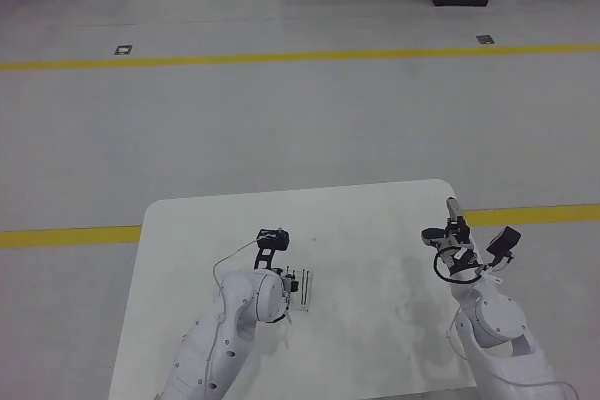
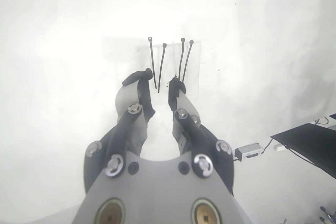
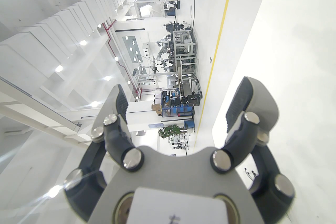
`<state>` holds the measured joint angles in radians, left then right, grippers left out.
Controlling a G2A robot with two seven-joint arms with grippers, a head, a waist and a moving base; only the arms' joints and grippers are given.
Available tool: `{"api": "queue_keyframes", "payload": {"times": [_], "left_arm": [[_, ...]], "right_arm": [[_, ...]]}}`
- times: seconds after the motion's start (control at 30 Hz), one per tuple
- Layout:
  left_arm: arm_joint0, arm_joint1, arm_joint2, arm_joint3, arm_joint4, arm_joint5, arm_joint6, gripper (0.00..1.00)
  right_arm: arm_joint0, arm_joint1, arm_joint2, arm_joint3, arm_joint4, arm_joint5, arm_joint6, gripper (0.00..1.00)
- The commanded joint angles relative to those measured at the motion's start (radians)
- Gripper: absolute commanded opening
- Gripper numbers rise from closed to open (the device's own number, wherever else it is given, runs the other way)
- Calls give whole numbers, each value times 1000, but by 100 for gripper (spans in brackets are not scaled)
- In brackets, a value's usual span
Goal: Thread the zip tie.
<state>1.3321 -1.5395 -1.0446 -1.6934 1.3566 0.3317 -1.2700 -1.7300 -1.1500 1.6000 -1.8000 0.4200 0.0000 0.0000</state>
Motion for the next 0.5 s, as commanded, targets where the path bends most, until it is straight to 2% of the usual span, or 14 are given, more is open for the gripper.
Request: {"api": "queue_keyframes", "payload": {"times": [0.0,0.07,0.1,0.17,0.2,0.23,0.47], "left_arm": [[5,0,1,6,-8,-2,5,100],[20,0,-5,22,-55,-12,47,100],[21,0,-6,26,-69,-14,58,93],[21,1,-4,40,-82,-14,82,71],[19,1,-2,47,-88,-12,88,51],[16,1,1,57,-94,-10,98,47],[-1,3,8,75,-122,2,114,38]], "right_arm": [[0,0,0,0,0,0,0,100],[0,0,0,0,0,0,0,100],[0,0,0,0,0,0,0,100],[0,0,0,0,0,0,0,100],[0,0,0,0,0,0,0,100],[0,0,0,0,0,0,0,100],[0,0,0,0,0,0,0,100]]}}
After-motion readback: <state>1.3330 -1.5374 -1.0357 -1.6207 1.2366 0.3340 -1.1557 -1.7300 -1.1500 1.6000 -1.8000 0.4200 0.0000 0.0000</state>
